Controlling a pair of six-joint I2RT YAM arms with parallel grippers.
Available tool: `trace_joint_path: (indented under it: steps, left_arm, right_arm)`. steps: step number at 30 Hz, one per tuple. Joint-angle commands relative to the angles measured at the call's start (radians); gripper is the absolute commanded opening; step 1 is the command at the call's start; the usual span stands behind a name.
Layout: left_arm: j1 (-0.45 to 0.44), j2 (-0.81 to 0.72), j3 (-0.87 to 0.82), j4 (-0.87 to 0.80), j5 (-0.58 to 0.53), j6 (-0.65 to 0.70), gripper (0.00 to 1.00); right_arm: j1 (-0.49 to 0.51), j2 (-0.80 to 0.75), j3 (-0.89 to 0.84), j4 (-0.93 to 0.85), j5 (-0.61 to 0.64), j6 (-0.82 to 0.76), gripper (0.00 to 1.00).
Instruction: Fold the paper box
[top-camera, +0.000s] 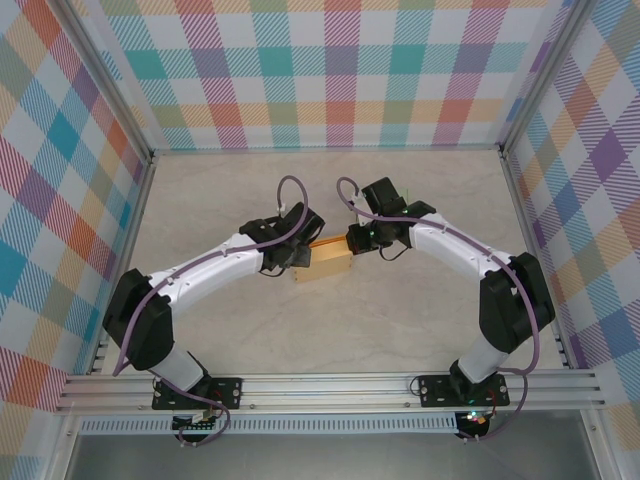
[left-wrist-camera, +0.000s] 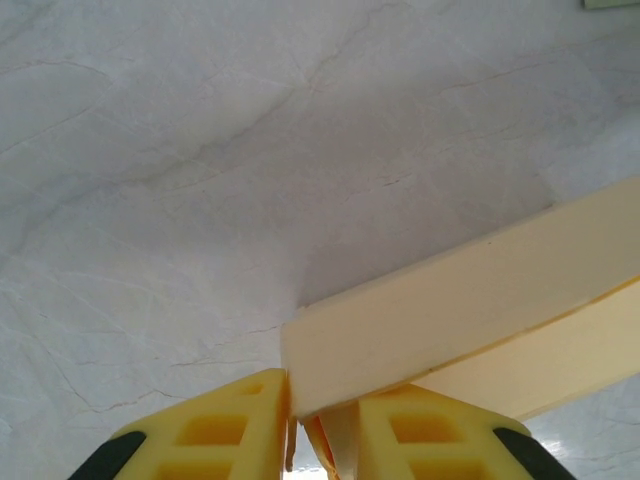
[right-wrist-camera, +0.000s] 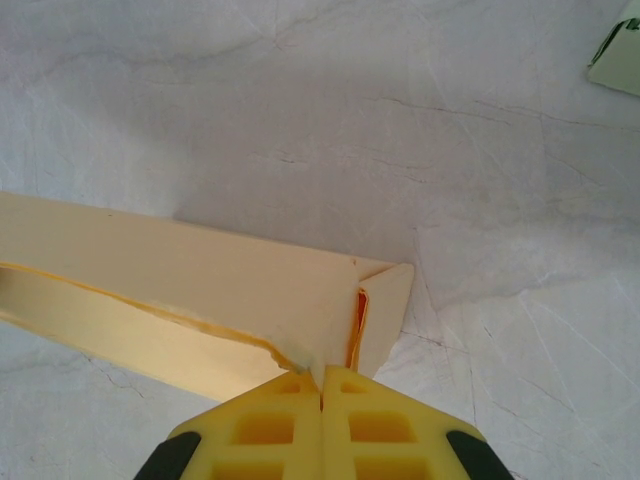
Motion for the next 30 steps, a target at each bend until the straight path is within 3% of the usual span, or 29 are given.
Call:
trace_joint_path:
  steps: [1, 9, 18, 24, 28, 30]
  left_arm:
    - [-0.015, -0.037, -0.009, 0.038, 0.021, -0.07, 0.19]
    - [-0.015, -0.031, 0.016, -0.033, 0.025, -0.082, 0.16]
    - [-0.015, 0.007, 0.003, -0.047, 0.119, -0.114, 0.2]
    - [-0.015, 0.041, 0.012, -0.102, 0.102, -0.109, 0.17]
    - [-0.015, 0.05, 0.023, -0.138, 0.094, -0.106, 0.23]
    - [-0.015, 0.048, 0.031, -0.154, 0.072, -0.102, 0.17]
  right_arm:
    - [0.014, -0.004, -0.027, -0.045, -0.022, 0.012, 0.03]
    - [0.017, -0.009, -0.037, -0.039, -0.021, 0.01, 0.03]
    - [0.021, -0.013, -0.042, -0.036, -0.019, 0.004, 0.04]
    - [0.02, -0.022, -0.049, -0.028, -0.021, 0.001, 0.04]
    - [0.02, -0.023, -0.052, -0.023, -0.024, 0.0, 0.04]
    - [0.02, -0.023, -0.056, -0.018, -0.028, -0.001, 0.04]
